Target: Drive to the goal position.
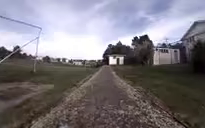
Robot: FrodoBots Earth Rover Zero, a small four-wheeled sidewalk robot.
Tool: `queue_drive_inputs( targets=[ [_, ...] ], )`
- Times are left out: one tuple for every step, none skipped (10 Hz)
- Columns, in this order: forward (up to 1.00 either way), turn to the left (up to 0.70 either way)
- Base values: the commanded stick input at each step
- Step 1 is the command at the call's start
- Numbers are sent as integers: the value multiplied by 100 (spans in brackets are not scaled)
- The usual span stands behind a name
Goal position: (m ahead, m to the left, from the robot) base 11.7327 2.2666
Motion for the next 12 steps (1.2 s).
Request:
queue_drive_inputs(
  targets=[
    [85,0],
    [85,0],
    [85,0],
    [85,0],
    [85,0],
    [85,-4],
    [85,-11],
    [85,-28],
    [85,-34],
    [85,-34],
    [85,-18],
    [85,-7]
  ],
)
